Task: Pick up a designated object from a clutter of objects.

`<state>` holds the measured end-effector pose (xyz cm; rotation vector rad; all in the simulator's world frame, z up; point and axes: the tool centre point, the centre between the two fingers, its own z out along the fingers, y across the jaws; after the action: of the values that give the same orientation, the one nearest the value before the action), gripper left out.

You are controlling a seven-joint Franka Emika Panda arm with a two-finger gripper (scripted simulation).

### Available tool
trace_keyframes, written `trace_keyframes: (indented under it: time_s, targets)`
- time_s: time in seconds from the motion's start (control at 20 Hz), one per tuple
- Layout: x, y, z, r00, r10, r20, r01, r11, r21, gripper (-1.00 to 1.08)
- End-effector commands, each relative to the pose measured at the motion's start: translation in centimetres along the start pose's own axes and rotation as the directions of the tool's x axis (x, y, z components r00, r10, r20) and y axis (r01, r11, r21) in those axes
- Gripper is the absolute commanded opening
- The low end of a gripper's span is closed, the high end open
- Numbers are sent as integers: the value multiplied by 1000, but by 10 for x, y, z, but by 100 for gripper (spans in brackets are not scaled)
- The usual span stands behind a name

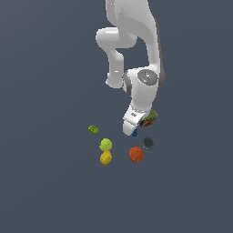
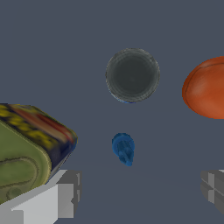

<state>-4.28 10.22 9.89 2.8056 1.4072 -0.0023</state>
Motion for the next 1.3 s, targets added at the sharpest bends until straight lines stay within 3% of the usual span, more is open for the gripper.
trace_keyframes:
  time_s: [0.0,0.4,1.15,1.2,1.25]
  targets:
    - [1,-3,5,1000,-23,-2,23,1000,1,100]
    - [0,-5,10,1000,-27,-2,27,1000,2,100]
    - [0,-5,56,1000,-32,-3,32,1000,2,100]
    - [0,-5,56,1000,-32,-3,32,1000,2,-100]
    - [0,-5,56,1000,-32,-3,32,1000,2,-100]
